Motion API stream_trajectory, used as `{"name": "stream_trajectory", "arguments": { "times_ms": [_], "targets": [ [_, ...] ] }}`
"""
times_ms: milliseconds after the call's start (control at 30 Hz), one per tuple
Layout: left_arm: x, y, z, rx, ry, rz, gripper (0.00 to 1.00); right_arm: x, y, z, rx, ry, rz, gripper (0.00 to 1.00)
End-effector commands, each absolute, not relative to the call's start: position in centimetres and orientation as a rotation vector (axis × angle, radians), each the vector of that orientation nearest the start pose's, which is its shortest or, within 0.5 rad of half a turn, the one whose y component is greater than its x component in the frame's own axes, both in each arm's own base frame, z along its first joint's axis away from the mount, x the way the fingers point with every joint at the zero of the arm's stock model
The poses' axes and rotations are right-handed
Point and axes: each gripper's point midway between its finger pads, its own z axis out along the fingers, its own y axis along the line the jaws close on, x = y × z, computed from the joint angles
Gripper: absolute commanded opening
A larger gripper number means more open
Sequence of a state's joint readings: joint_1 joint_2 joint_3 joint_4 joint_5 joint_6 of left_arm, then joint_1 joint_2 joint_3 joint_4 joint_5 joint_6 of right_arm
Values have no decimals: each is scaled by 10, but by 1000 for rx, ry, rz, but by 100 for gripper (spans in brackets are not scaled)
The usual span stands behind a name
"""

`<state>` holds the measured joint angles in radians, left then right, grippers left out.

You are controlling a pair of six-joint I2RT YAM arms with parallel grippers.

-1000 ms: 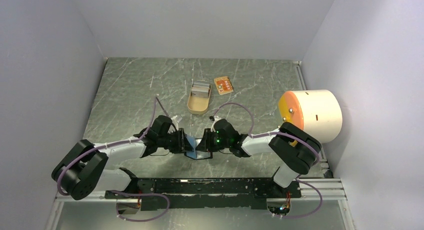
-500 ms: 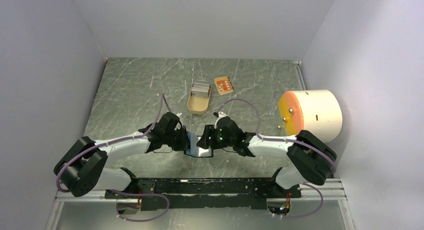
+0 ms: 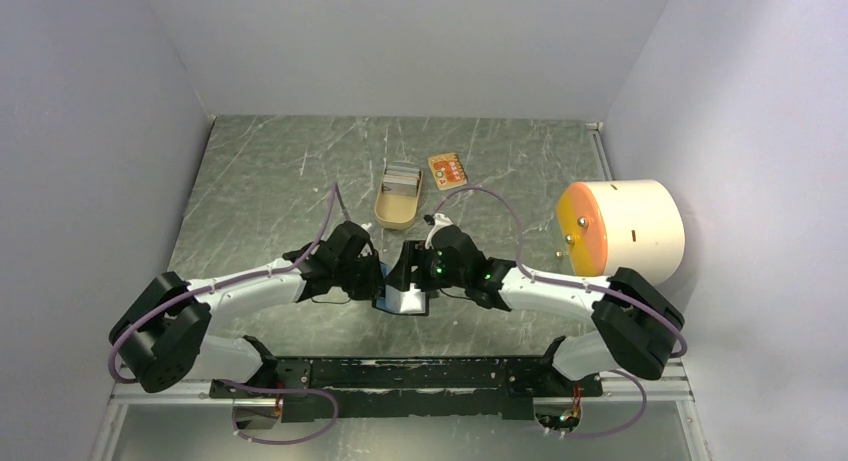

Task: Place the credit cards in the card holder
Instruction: Turn over the card slot in the card holder.

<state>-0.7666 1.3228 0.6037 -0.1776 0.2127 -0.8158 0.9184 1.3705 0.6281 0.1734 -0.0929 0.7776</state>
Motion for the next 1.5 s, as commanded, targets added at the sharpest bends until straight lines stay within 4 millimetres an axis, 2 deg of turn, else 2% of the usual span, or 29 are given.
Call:
{"name": "stream_trajectory", "arguments": {
  "times_ms": [0, 167, 567, 900, 1167, 1467],
  "targets": [
    [178, -264, 54, 44, 2676, -838, 9, 196, 338, 90, -245, 2346, 1017, 72],
    [177, -265, 53, 45, 2681, -840, 9, 195, 340, 78, -253, 2379, 982, 70],
    [173, -265, 45, 43, 2698, -852, 9, 193, 320, 47, -252, 2436, 860, 64],
    [172, -264, 42, 43, 2702, -842, 9, 195, 314, 40, -269, 2457, 792, 63],
    [171, -265, 42, 39, 2694, -869, 9, 201, 293, 35, -308, 2467, 629, 68],
    [170, -267, 42, 45, 2695, -888, 9, 206, 289, 31, -376, 2495, 514, 69]
  ]
}}
